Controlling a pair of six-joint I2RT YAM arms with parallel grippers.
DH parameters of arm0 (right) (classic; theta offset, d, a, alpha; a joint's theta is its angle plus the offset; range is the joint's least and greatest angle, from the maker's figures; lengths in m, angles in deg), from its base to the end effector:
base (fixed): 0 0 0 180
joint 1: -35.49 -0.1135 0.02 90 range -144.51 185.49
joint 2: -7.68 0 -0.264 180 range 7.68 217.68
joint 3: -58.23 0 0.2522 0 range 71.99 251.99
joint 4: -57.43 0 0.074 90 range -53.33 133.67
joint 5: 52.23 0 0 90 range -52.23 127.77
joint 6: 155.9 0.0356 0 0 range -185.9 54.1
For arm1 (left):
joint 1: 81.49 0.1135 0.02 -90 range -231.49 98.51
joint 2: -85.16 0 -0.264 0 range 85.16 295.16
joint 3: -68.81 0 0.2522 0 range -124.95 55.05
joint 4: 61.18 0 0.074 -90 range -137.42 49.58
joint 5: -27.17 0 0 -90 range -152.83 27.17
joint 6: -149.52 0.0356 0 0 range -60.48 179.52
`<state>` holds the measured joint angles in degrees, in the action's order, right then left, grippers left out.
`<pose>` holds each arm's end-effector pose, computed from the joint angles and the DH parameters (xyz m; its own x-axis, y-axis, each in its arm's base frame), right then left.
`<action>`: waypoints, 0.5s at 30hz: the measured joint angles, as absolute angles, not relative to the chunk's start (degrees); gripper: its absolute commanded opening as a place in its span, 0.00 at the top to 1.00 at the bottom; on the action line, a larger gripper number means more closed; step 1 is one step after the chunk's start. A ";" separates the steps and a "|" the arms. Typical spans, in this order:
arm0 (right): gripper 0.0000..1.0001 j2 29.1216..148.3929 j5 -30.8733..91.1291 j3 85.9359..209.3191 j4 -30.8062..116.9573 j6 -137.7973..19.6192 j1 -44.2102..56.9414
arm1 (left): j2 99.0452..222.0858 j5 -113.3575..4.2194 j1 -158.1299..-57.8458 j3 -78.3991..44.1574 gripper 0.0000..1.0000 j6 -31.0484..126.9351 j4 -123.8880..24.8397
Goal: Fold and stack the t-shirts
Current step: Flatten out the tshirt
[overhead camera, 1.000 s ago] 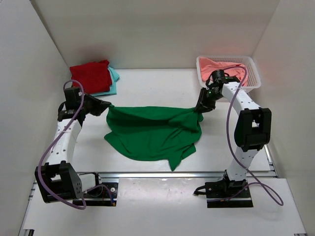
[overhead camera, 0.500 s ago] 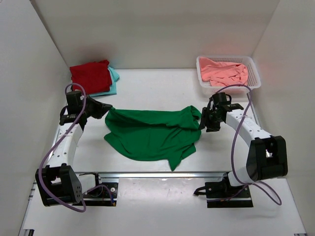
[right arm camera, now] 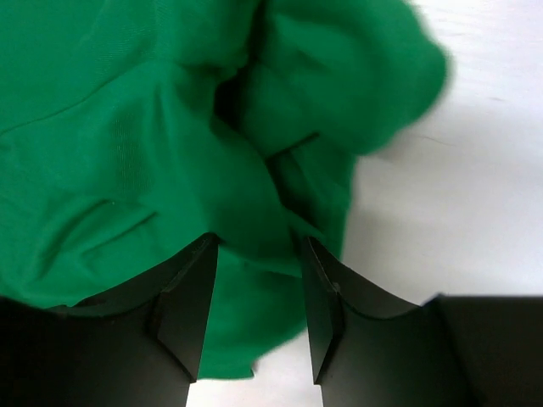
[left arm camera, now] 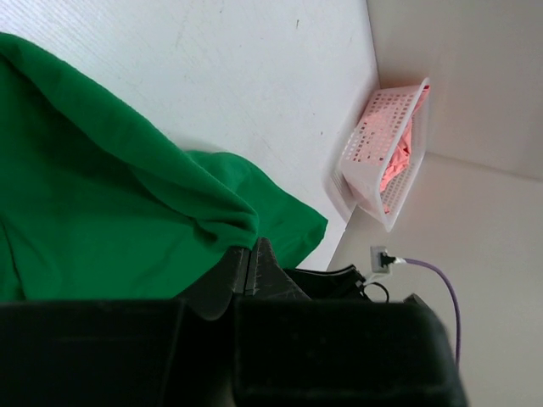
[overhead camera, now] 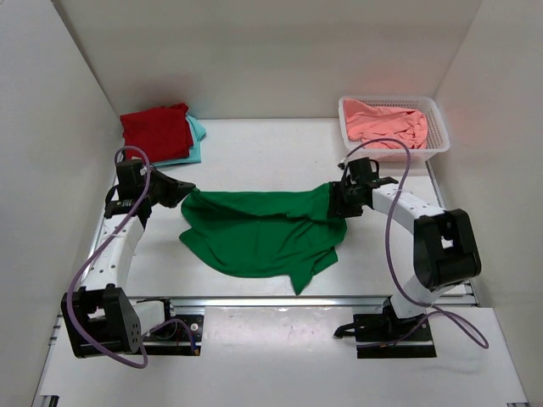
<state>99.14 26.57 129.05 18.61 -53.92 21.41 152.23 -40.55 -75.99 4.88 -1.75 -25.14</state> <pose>0.3068 0.0841 0.1947 -0.8866 -0.0124 -0.4623 -0.1537 0.9508 0.2691 0.2520 0.0107 0.2753 -0.4810 -0.8615 -0.1626 -0.4534 0.4032 -0.7949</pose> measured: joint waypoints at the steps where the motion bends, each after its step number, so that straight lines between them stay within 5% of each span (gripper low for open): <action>1: 0.61 100.32 26.15 129.14 18.90 -54.18 21.01 | 152.10 -40.55 -75.99 5.05 1.00 -1.75 -25.03; 4: 0.97 102.44 24.97 129.27 18.52 -55.42 19.50 | 151.86 -40.50 -75.99 5.47 1.00 -1.73 -25.27; 5: 1.00 102.48 24.97 129.42 18.13 -56.06 19.13 | 151.68 -40.48 -75.97 5.66 1.00 -1.75 -25.18; 15: 1.00 94.92 21.28 154.25 5.54 -52.93 23.18 | 153.23 -37.57 -74.26 0.35 1.00 -4.66 -26.25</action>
<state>94.92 21.28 154.25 5.54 -52.93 23.18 153.23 -37.57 -74.26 0.35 -4.66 -26.25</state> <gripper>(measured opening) 0.009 0.022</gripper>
